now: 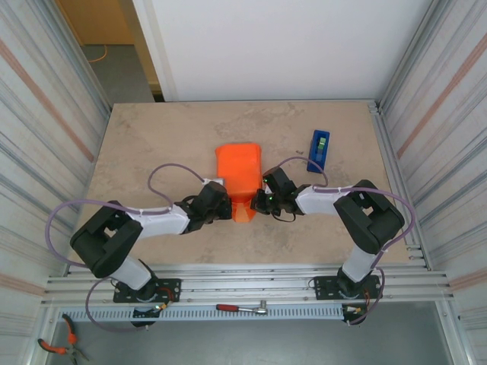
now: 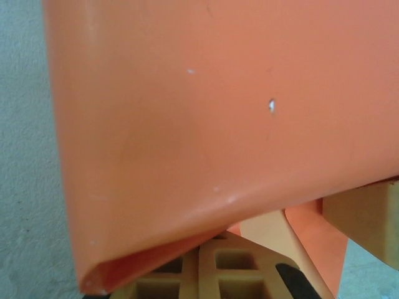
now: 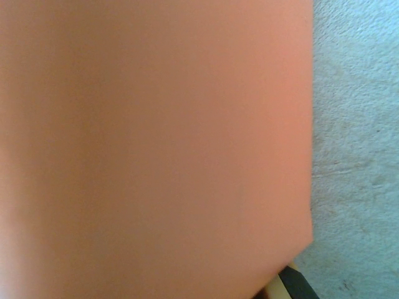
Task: Wrap the gift box in paper
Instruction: Fold the wrapping paper for the gift box.
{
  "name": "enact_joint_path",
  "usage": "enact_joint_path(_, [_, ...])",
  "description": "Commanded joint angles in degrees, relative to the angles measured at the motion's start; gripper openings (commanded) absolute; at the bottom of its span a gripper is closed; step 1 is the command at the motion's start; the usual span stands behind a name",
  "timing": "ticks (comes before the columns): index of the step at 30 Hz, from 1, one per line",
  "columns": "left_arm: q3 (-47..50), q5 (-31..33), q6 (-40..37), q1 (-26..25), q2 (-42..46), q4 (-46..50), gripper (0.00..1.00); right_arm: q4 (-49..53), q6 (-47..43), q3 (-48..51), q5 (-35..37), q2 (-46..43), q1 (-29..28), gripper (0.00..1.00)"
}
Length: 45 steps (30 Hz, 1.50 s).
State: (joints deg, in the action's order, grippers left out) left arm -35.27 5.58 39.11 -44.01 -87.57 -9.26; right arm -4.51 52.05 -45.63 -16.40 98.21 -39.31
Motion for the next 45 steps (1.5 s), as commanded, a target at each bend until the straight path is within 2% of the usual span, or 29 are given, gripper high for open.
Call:
enact_joint_path(1, [-1.3,2.85,-2.43,-0.29,-0.57,0.56,0.0,0.56,0.33,0.26,-0.31,-0.22,-0.31,0.0])
enact_joint_path(15, [-1.86,5.08,-4.48,-1.96,-6.0,0.73,0.0,0.72,0.62,0.69,-0.2,-0.72,-0.33,0.0])
enact_joint_path(31, [-1.87,4.08,-3.89,-2.46,6.6,4.61,0.0,3.0,0.51,-0.25,-0.3,-5.6,-0.18,0.0])
enact_joint_path(45, [0.11,4.99,-4.24,-2.4,2.66,3.13,0.0,4.07,0.6,2.73,0.68,-9.0,-0.26,0.0])
